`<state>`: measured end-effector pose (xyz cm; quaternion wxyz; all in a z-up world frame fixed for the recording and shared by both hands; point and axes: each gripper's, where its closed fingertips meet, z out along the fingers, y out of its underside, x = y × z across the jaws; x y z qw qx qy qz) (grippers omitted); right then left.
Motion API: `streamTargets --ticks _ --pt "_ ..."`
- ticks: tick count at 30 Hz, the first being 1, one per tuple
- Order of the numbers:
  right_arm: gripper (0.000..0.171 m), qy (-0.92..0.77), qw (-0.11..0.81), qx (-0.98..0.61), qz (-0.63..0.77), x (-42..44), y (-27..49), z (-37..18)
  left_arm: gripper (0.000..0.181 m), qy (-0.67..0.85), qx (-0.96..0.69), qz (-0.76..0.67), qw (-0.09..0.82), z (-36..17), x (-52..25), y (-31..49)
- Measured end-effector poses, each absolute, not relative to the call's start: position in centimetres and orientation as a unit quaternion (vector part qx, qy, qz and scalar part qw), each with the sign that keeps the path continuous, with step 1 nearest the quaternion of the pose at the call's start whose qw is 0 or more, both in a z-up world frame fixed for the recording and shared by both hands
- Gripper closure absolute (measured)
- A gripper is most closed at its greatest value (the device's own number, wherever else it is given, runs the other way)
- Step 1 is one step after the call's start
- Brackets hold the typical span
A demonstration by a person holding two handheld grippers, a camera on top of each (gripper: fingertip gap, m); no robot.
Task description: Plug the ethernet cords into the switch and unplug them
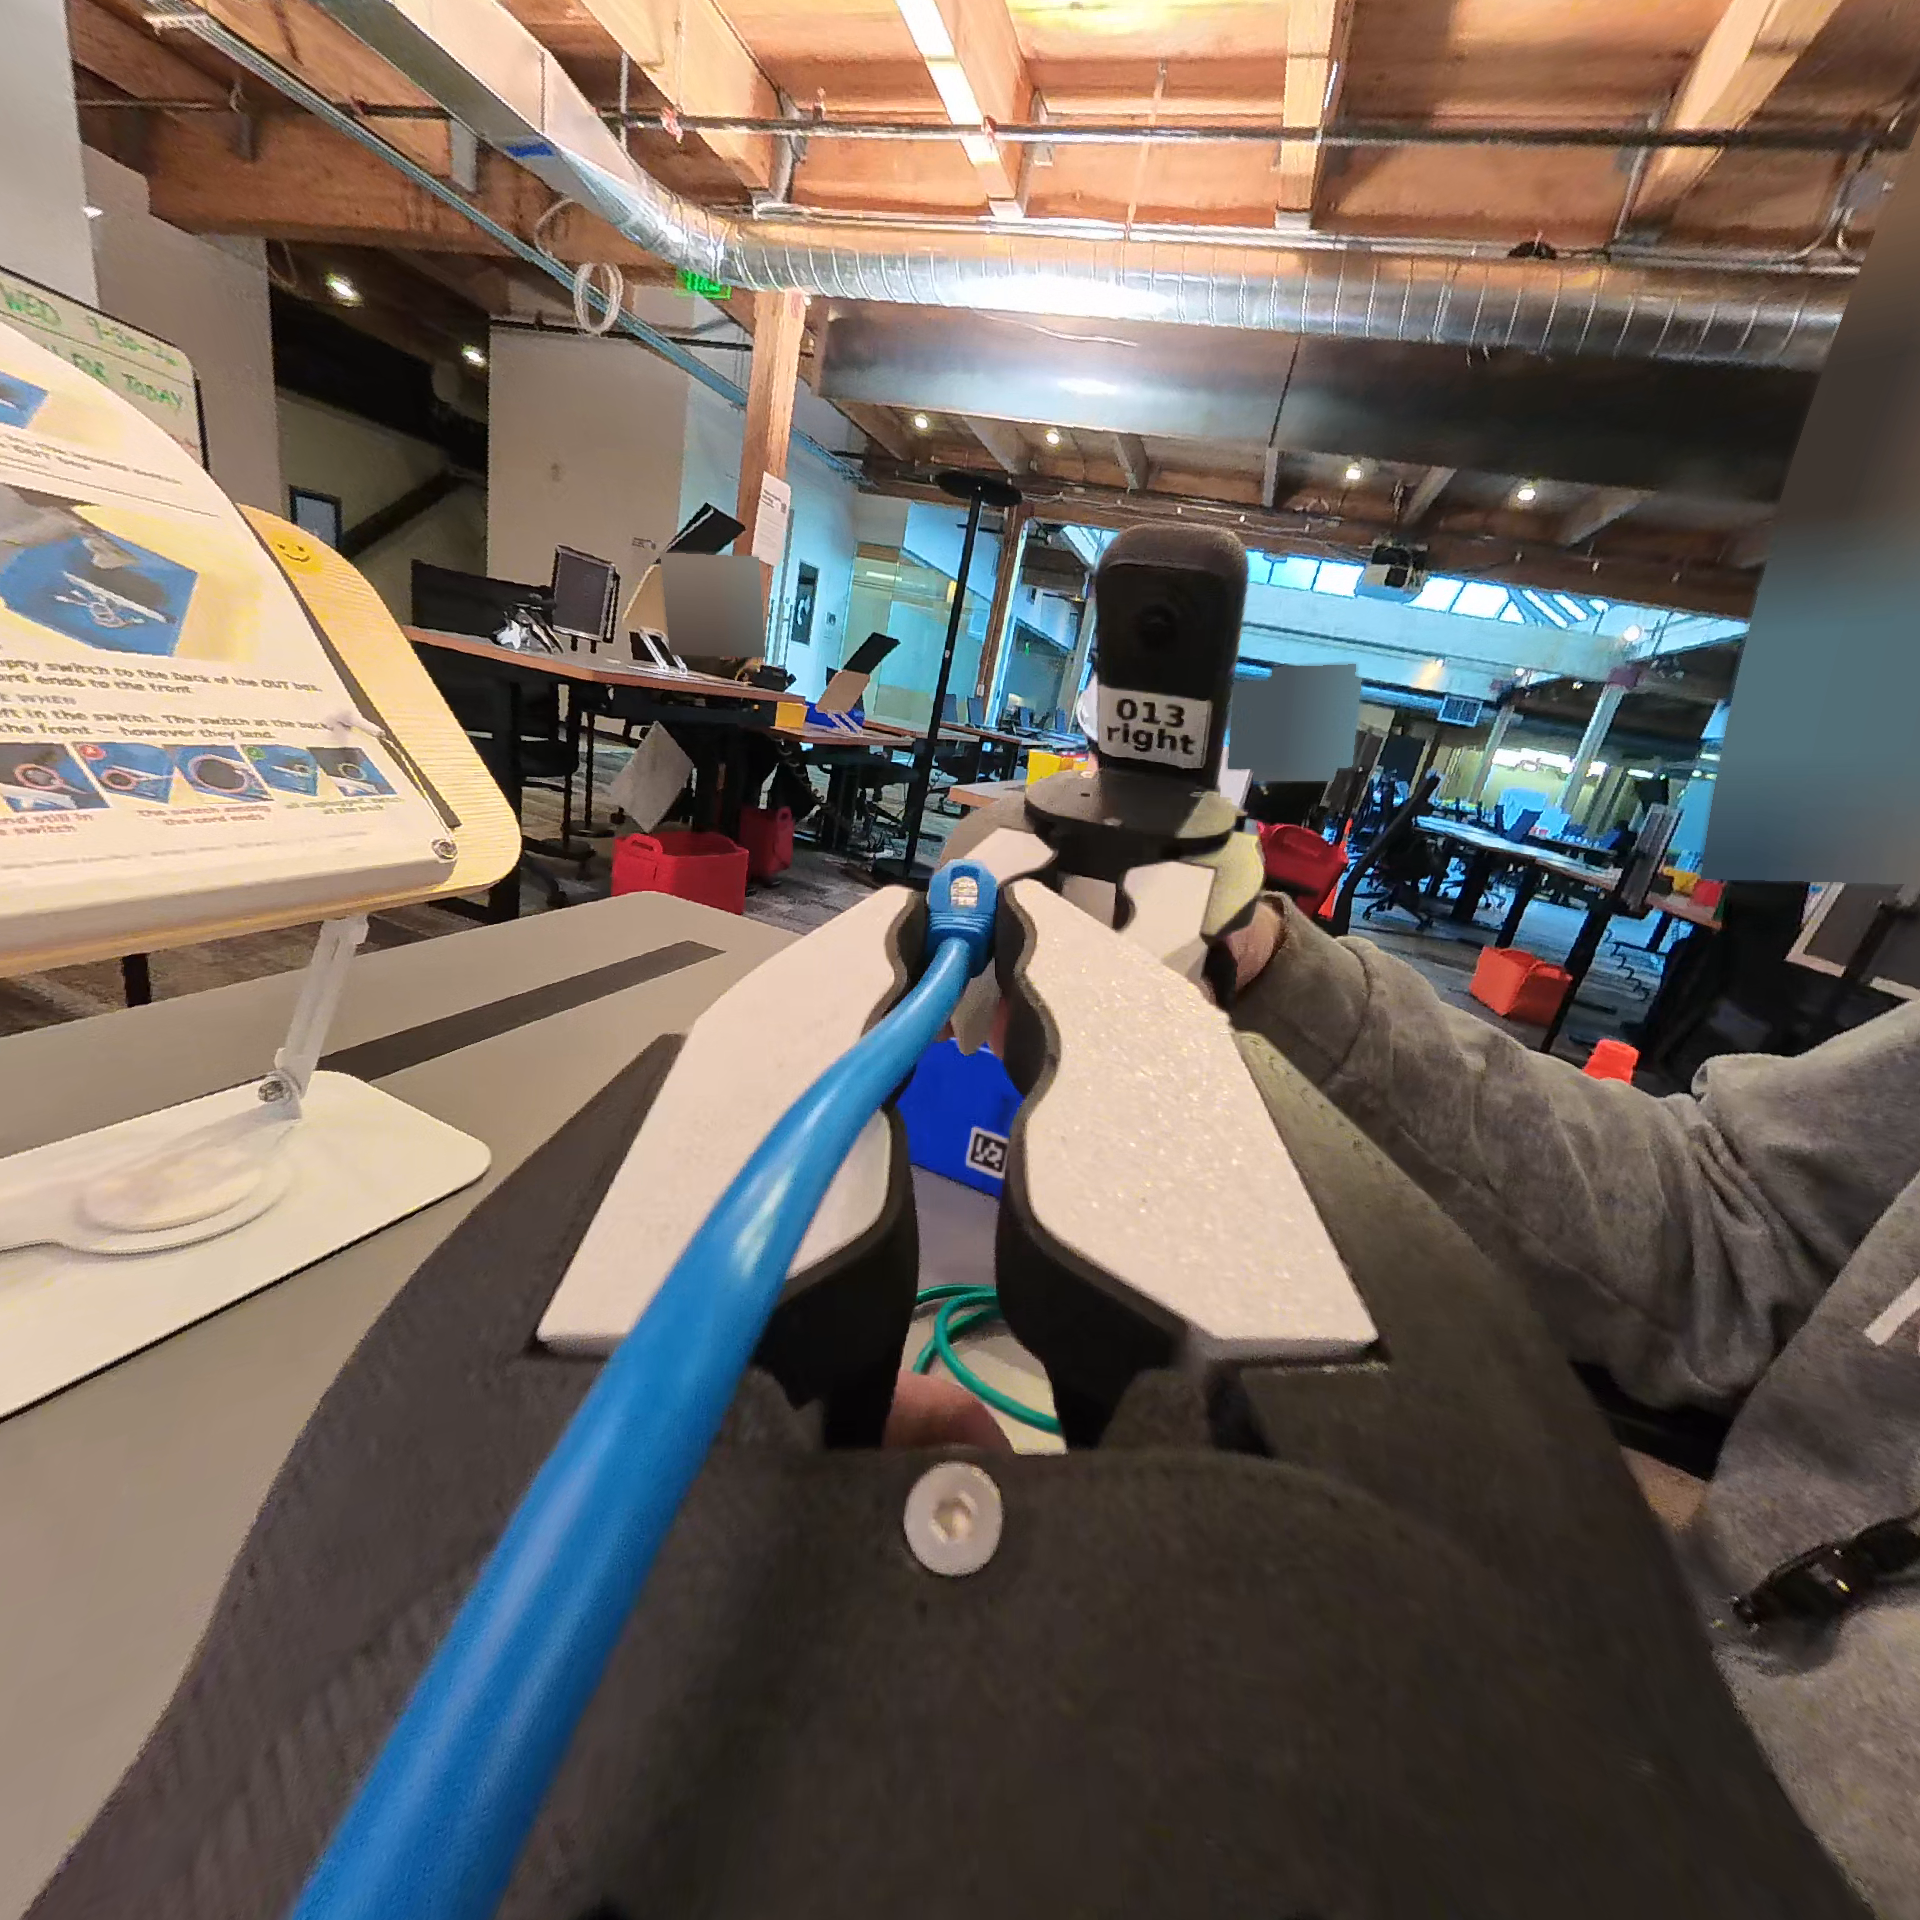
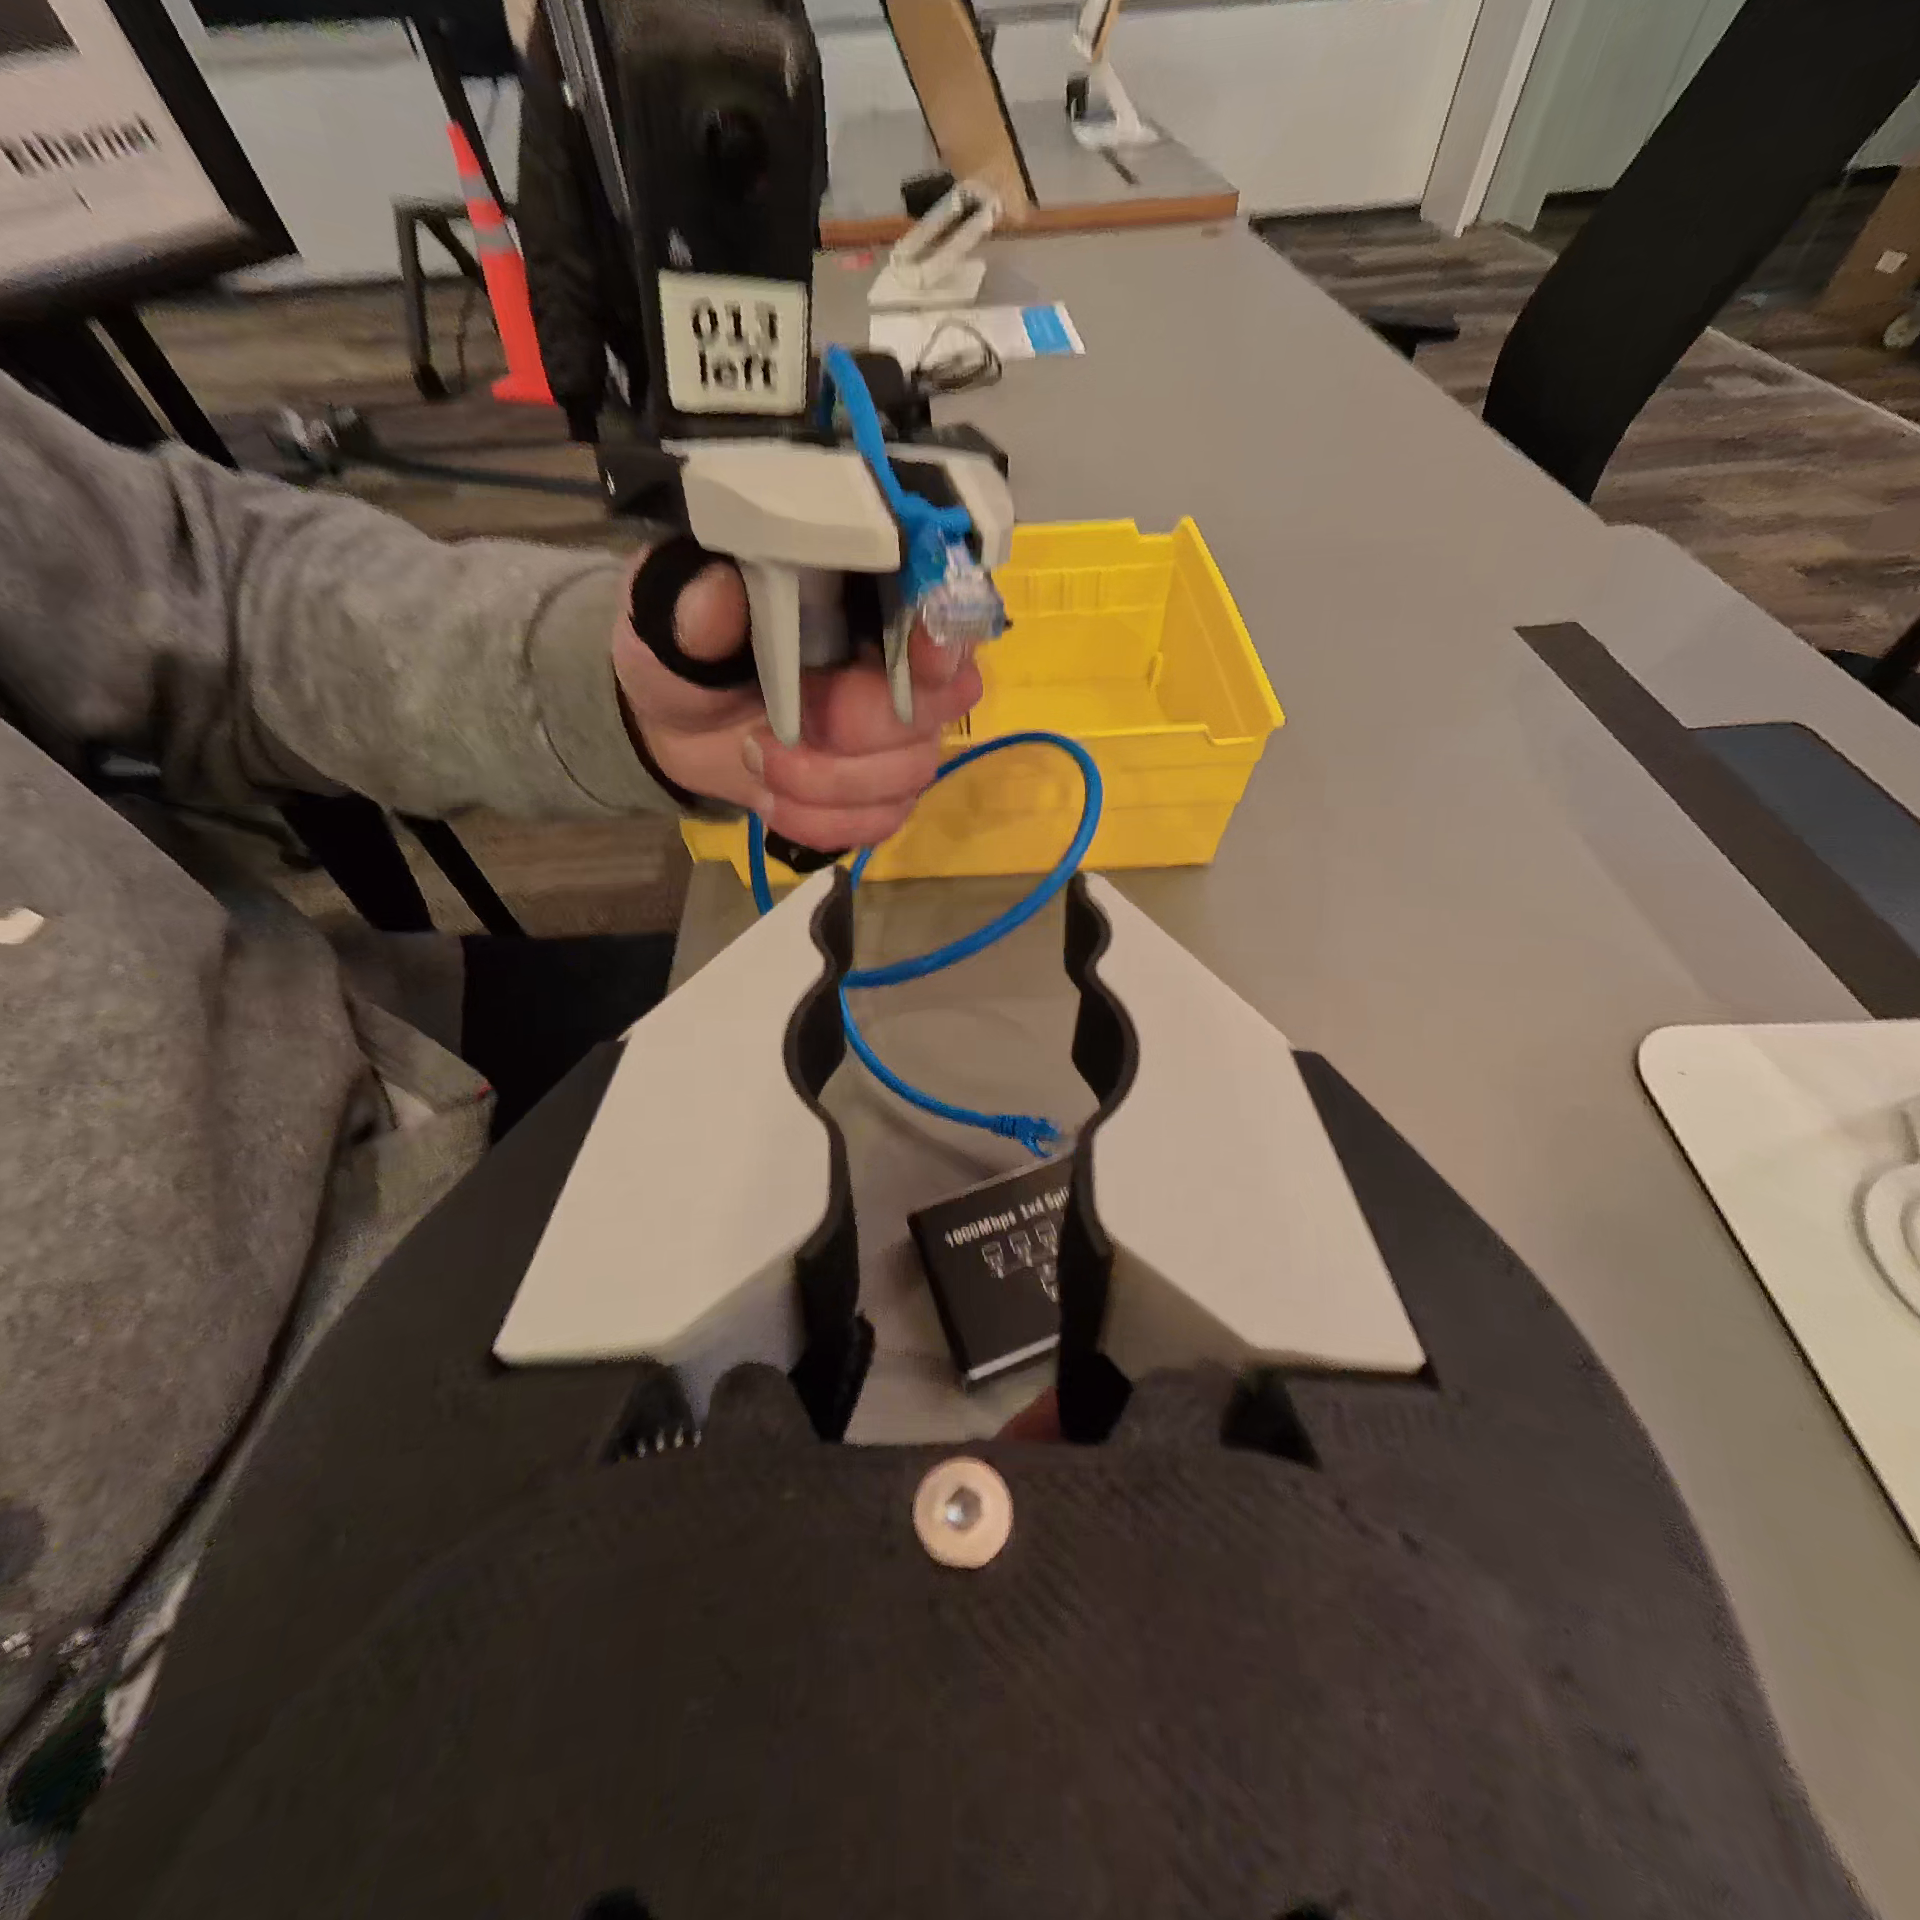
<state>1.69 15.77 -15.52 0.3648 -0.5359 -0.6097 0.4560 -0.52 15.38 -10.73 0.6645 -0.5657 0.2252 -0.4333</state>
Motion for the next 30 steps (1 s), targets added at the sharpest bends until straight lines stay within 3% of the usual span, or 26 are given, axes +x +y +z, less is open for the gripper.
streamTargets --ticks 14,30 --pt "0.063 -0.761 0.231 -0.569 0.206 3.9 16.4 -30.1 0.170 0.263 -0.586 -0.391 0.659 -12.1 0.2 15.3" --pt "0.071 -0.777 0.225 -0.567 0.151 2.8 18.3 -36.7 0.169 0.267 -0.597 -0.389 0.648 -13.4 0.2 15.8"
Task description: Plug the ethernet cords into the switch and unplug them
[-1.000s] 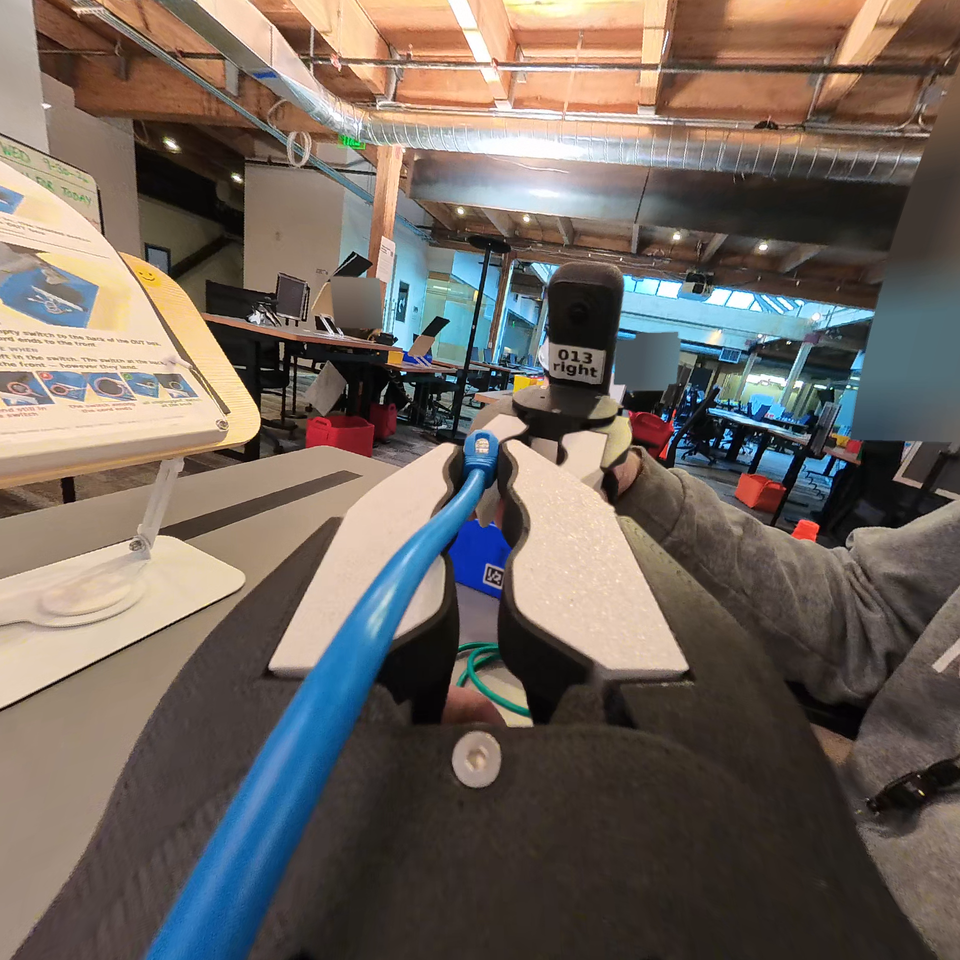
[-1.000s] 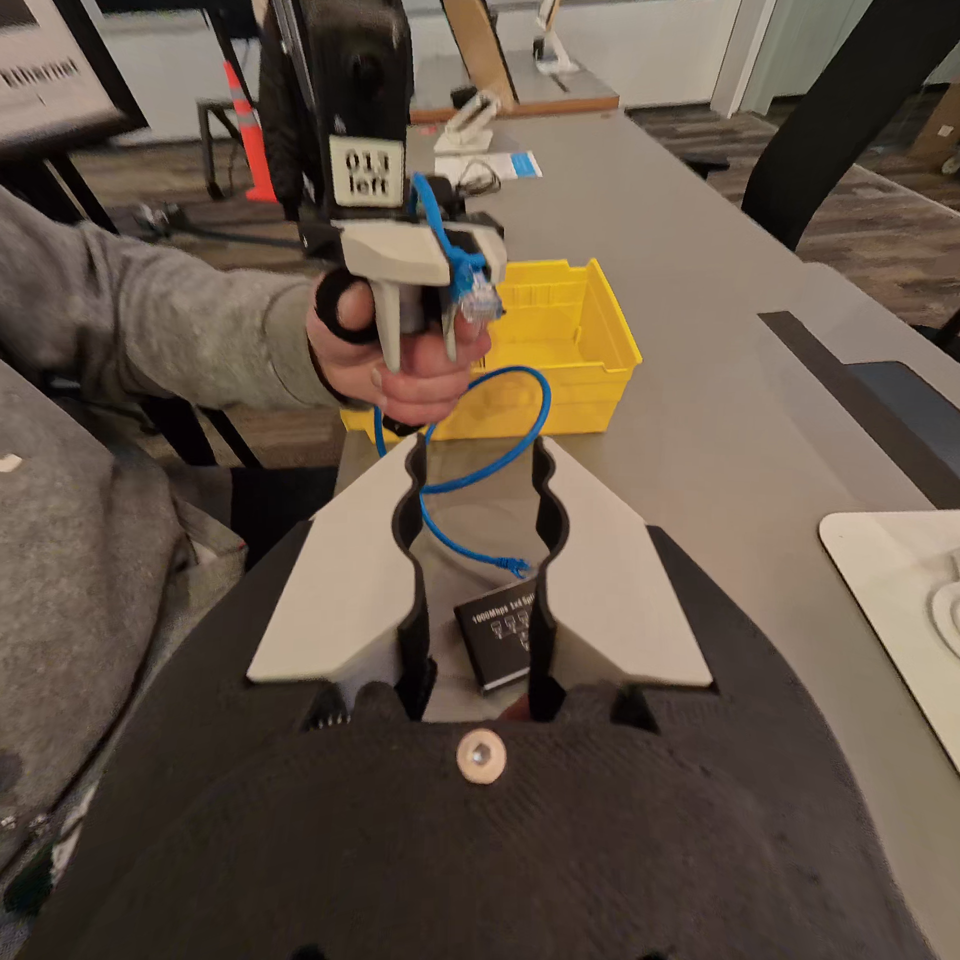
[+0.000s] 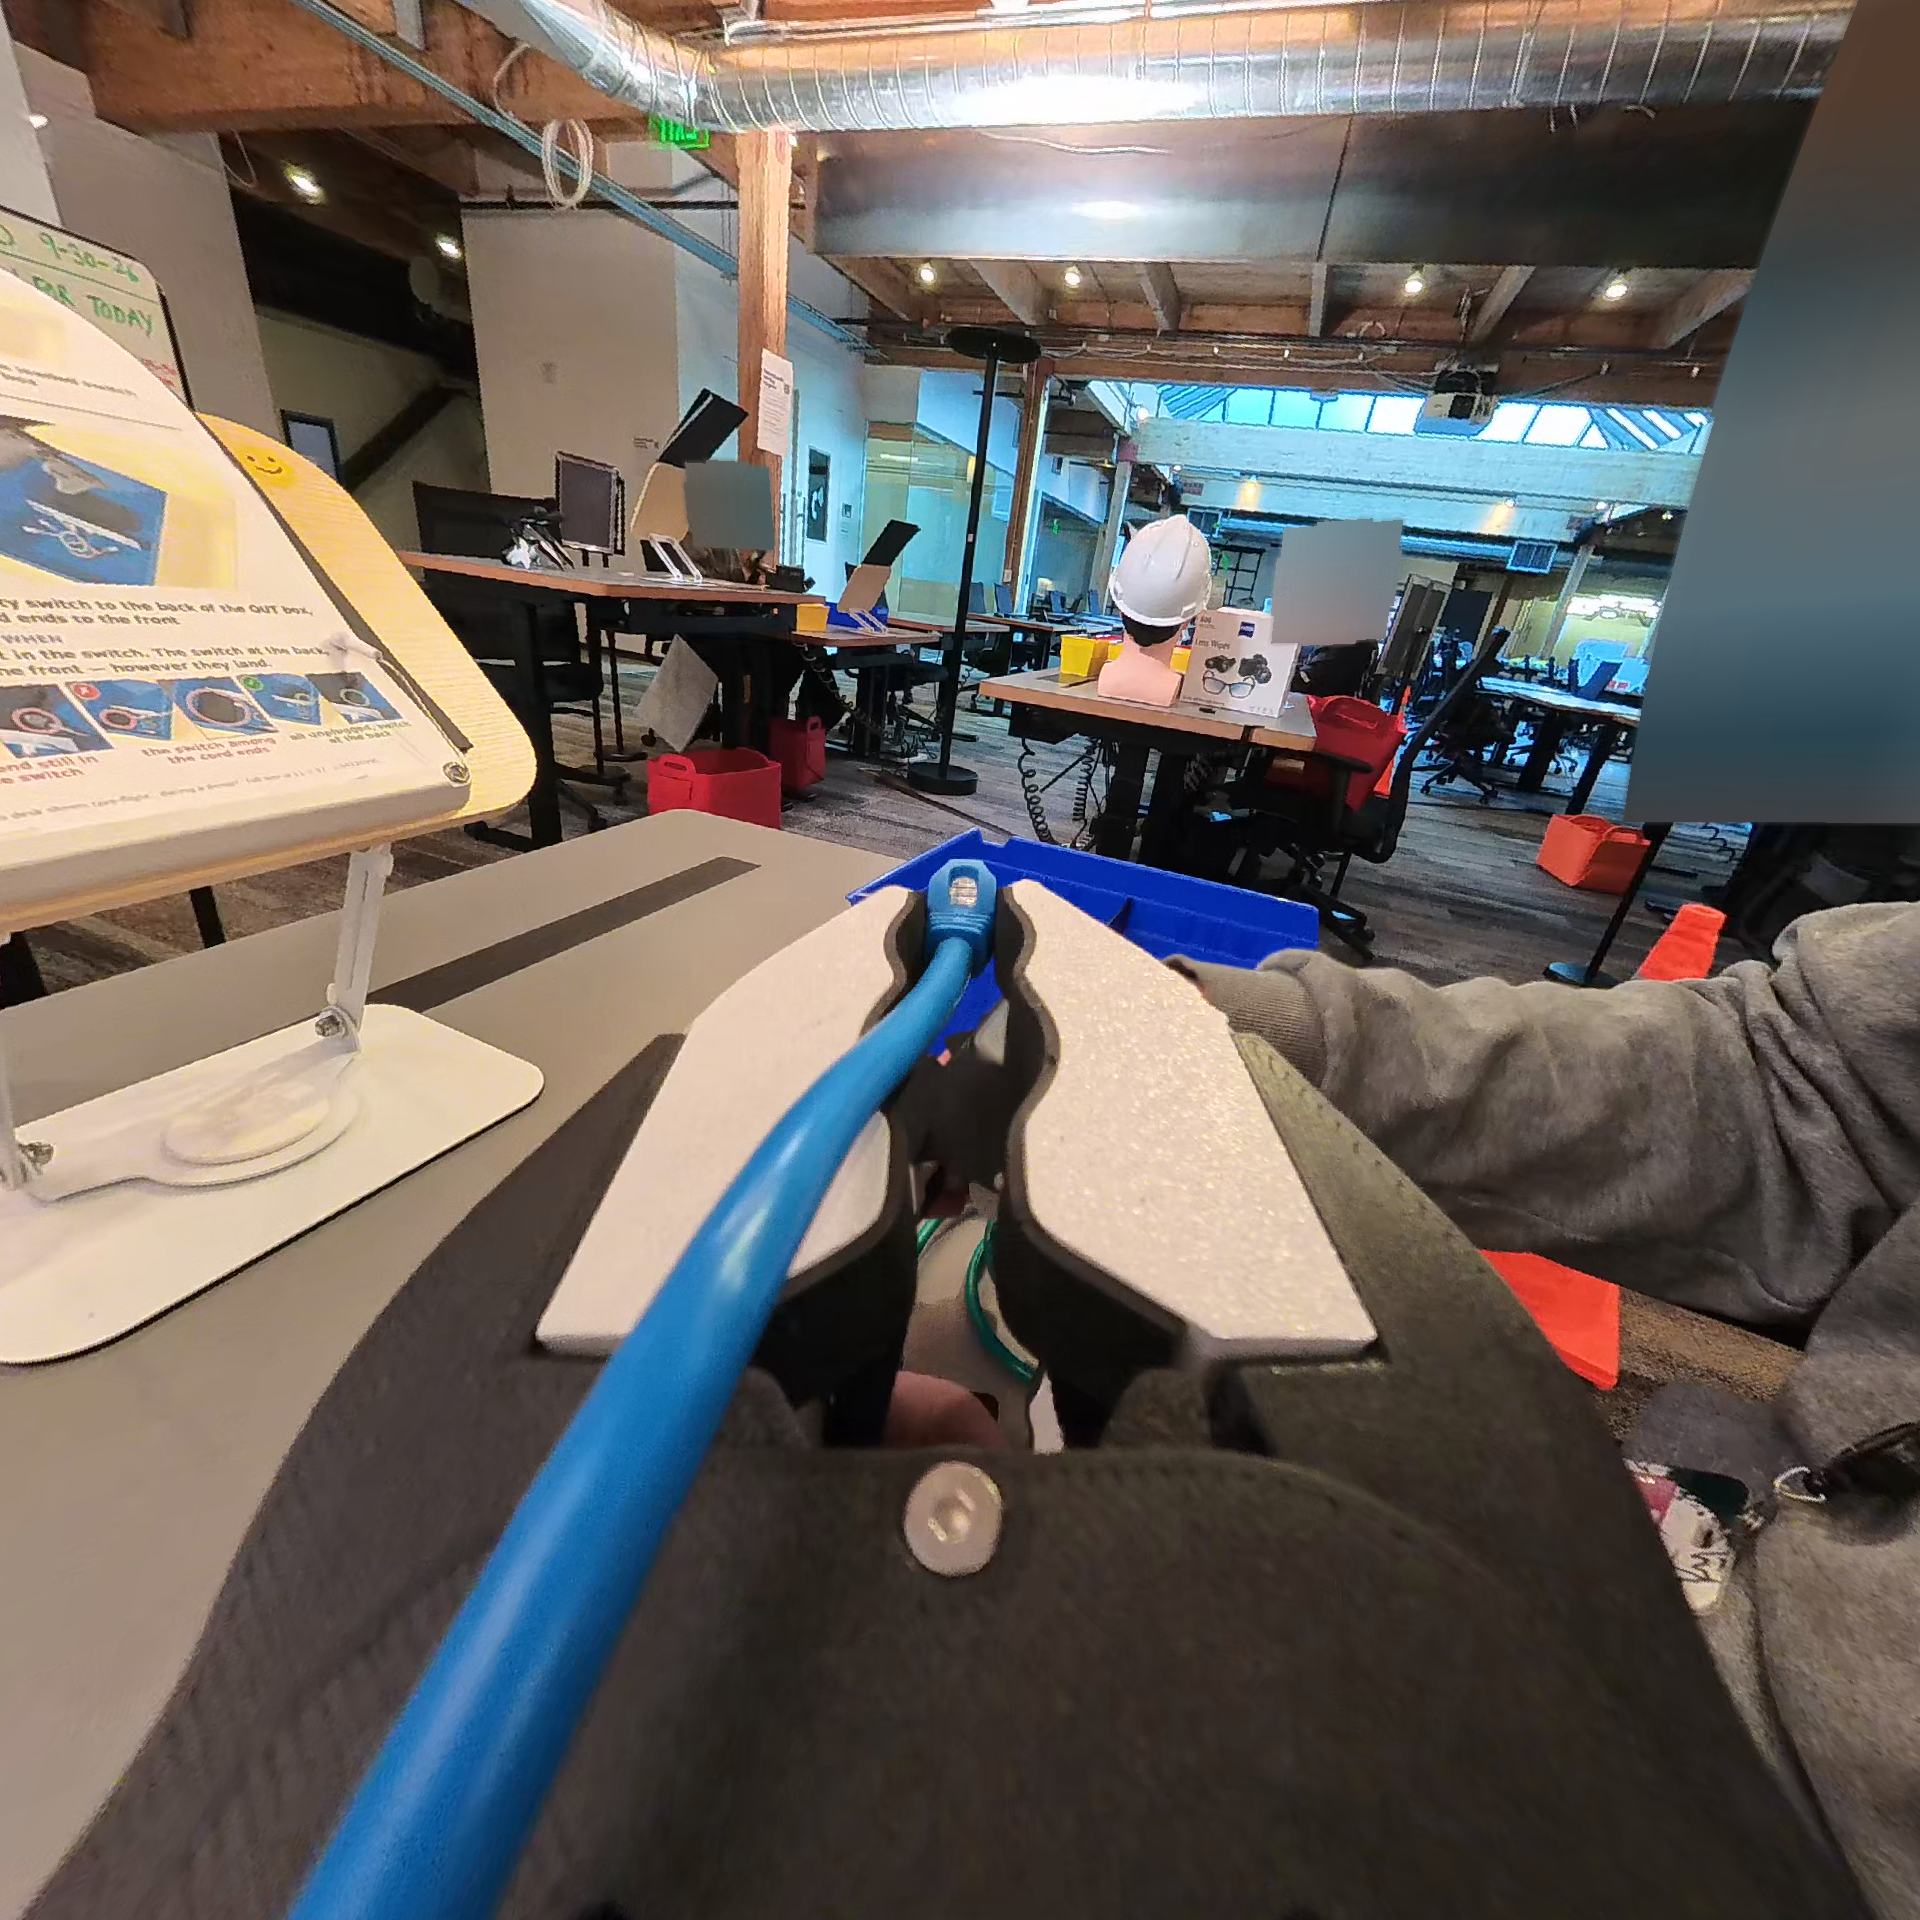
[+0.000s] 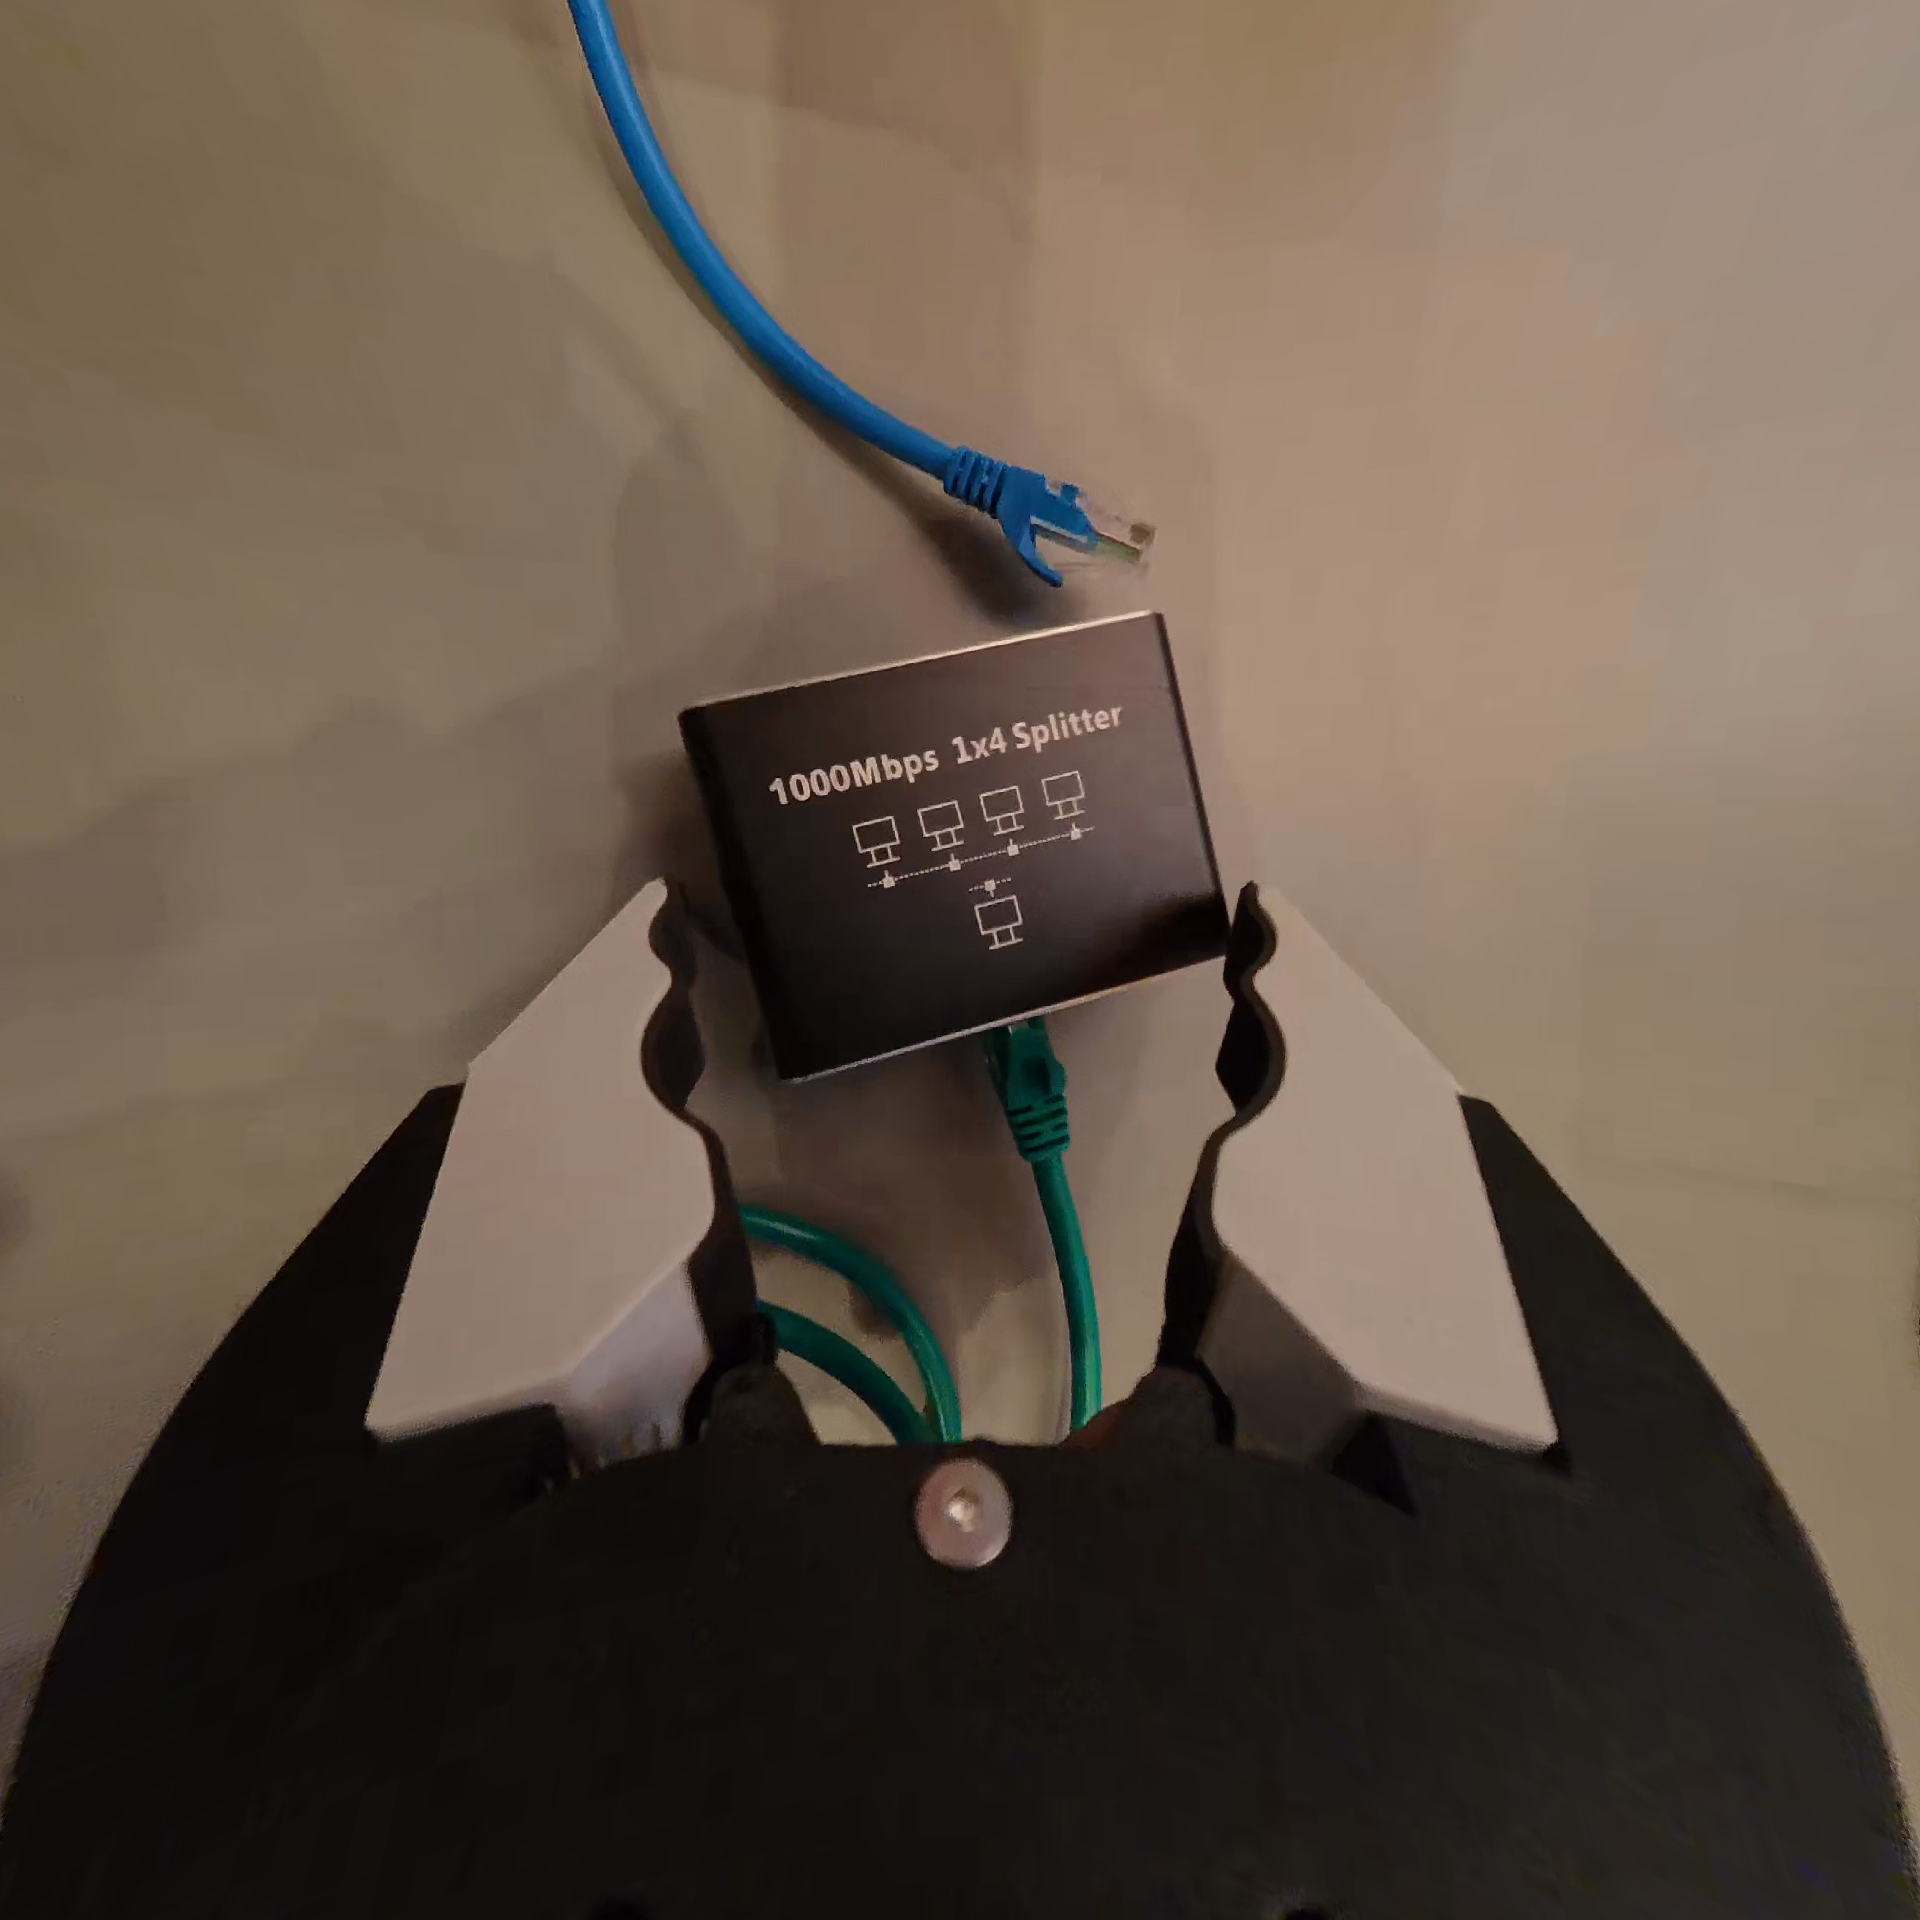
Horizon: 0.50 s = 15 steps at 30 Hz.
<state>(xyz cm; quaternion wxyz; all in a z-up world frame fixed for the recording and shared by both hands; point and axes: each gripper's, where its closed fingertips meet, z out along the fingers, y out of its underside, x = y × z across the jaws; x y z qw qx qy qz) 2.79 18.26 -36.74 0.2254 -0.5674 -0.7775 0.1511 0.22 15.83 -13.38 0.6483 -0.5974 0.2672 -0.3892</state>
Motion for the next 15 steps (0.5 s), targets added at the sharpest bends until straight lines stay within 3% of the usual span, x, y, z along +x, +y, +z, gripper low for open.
streamTargets --ticks 15 --pt "0.079 -0.723 0.228 -0.604 0.247 2.11 18.62 -36.08 0.170 0.276 -0.608 -0.373 0.644 -14.29 0.26 16.14"
